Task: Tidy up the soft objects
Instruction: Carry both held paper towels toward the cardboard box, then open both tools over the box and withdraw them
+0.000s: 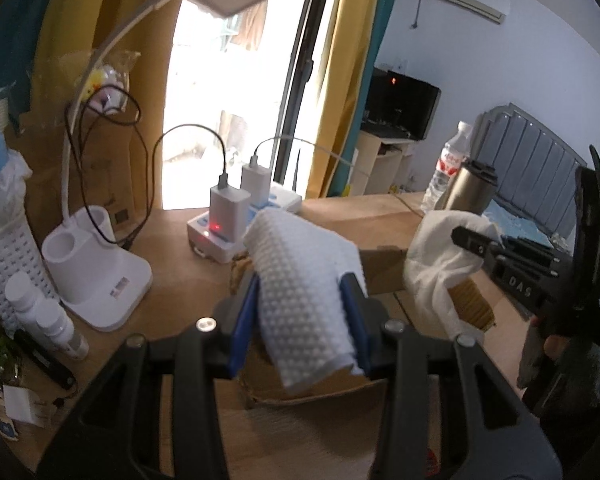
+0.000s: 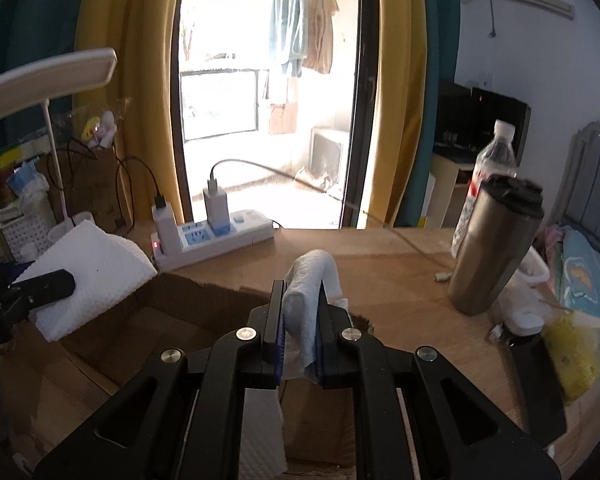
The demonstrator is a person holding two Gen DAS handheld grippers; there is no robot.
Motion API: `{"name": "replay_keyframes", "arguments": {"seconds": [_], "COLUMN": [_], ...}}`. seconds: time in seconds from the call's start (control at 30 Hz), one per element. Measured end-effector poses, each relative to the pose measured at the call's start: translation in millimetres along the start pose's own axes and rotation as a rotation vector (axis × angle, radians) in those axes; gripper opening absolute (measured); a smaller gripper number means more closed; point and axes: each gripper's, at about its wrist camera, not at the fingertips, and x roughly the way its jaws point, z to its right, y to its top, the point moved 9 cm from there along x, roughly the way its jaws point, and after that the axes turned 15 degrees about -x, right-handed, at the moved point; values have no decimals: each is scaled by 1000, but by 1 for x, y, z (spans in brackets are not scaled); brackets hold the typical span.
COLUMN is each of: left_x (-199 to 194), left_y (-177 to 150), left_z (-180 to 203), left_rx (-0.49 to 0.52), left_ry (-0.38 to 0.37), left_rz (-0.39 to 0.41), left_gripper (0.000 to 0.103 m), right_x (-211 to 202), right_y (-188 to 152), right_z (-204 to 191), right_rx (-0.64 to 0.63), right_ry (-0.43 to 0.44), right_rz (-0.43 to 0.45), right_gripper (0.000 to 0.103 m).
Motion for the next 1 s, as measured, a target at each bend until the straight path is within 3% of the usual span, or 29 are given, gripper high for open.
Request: {"name": "replay_keyframes", "arguments": {"seconds": [0.3,0.4,0.47,0.57,0.73,0.77,0.8,0.83,1.0], "left_x": [20,24,23,18,5,2,-3,-7,-31], "left_y": [-18,-22,-23,-21,-17,-17,-16,-15,-9], "left_z": [-6,-6,-5,-3,2,3,5,6,14], "left_rx": [-5,-8,-11,-7,0,1,1,-2,-1], "left_ry": [14,21,20,19,18,17,14,7,-11], "left_rz": [-78,-100,-100,-90,-66,-61,-53,-41,5], "left_gripper": [44,49,52,52,55,62,73,77,78], "right_x": [25,28,30,27,14,12,7,4,-13], "right_y": [-30,-37,-40,-44,-42,-41,-40,-39,-36], "right_z": [-22,-27,-29,-32,-32,-32,-32,-32,-30], "right_rx": [-12,-10,-10,-7,-8,-9,-11,-12,-14], "right_ry": [71,94,104,117,109,107,104,102,88], "right_rz": [-100,-126,-144,-152,-138,-135,-130,-126,-104], "right_gripper": [12,13,18,36,49,52,52,53,56]}}
